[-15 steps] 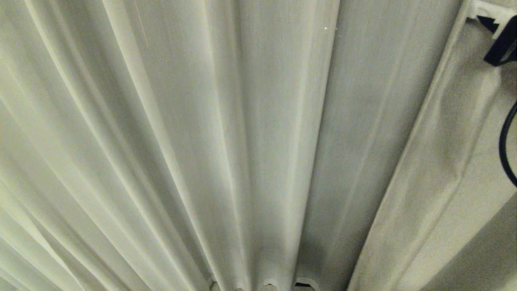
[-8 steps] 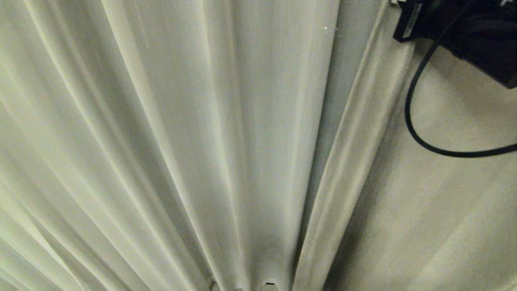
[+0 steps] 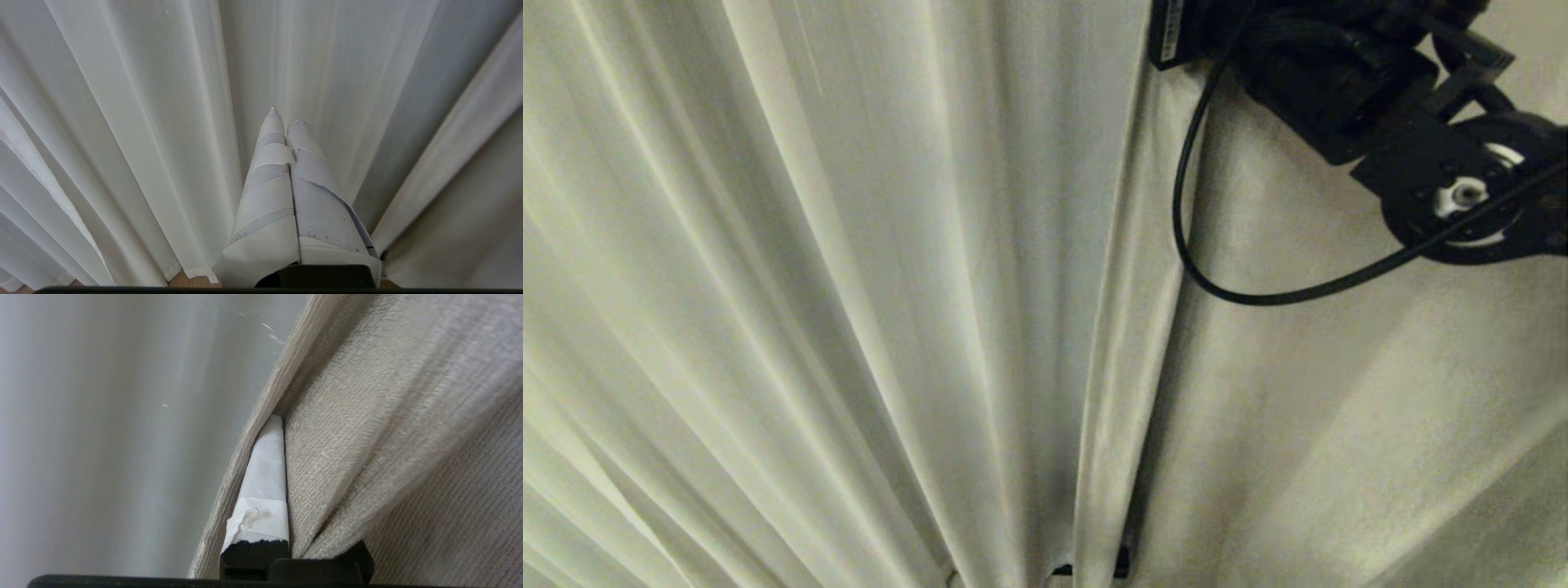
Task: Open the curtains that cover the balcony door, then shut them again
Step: Close the outer curtains on both sides
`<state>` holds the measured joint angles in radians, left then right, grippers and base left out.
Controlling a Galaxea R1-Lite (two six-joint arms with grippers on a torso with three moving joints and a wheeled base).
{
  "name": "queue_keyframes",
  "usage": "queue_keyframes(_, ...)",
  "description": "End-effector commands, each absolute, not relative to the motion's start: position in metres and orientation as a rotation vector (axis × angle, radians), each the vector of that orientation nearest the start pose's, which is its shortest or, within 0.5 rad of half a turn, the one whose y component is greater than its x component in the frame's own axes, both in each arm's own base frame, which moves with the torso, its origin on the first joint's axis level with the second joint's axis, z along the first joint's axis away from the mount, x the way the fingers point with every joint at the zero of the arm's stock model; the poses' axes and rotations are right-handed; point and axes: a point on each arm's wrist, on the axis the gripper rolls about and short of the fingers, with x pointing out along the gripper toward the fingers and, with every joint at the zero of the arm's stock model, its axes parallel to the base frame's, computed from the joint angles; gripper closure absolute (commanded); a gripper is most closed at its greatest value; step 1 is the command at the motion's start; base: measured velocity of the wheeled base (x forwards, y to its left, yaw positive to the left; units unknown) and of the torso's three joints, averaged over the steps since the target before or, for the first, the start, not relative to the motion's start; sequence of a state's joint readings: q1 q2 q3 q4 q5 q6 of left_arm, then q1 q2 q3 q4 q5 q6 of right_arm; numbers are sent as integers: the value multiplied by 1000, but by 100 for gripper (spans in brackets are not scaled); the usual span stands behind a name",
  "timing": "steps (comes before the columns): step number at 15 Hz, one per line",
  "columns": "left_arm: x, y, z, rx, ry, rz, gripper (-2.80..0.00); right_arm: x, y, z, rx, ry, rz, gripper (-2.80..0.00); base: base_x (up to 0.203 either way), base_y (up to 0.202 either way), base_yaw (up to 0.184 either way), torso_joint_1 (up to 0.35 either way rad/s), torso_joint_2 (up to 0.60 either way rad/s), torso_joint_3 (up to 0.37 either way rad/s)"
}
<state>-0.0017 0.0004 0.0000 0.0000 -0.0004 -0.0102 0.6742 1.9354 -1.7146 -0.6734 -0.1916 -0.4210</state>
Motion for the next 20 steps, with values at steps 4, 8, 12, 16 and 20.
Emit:
queue_keyframes(4,-23,0,75,-12,0,-2,0,304,292,324,-262,-455,489,0,0,0,0,0,0,0)
queue_keyframes(8,-23,0,75,-12,0,-2,0,301,299,321,-264,-452,505,0,0,0,0,0,0,0)
queue_keyframes(12,-23,0,75,-11,0,-2,0,293,291,334,-246,-481,496,0,0,0,0,0,0,0)
queue_keyframes(16,-23,0,75,-11,0,-3,0,282,258,356,-236,-505,449,0,0,0,0,0,0,0)
queue_keyframes(20,-23,0,75,-12,0,-3,0,274,199,372,-232,-497,350,0,0,0,0,0,0,0)
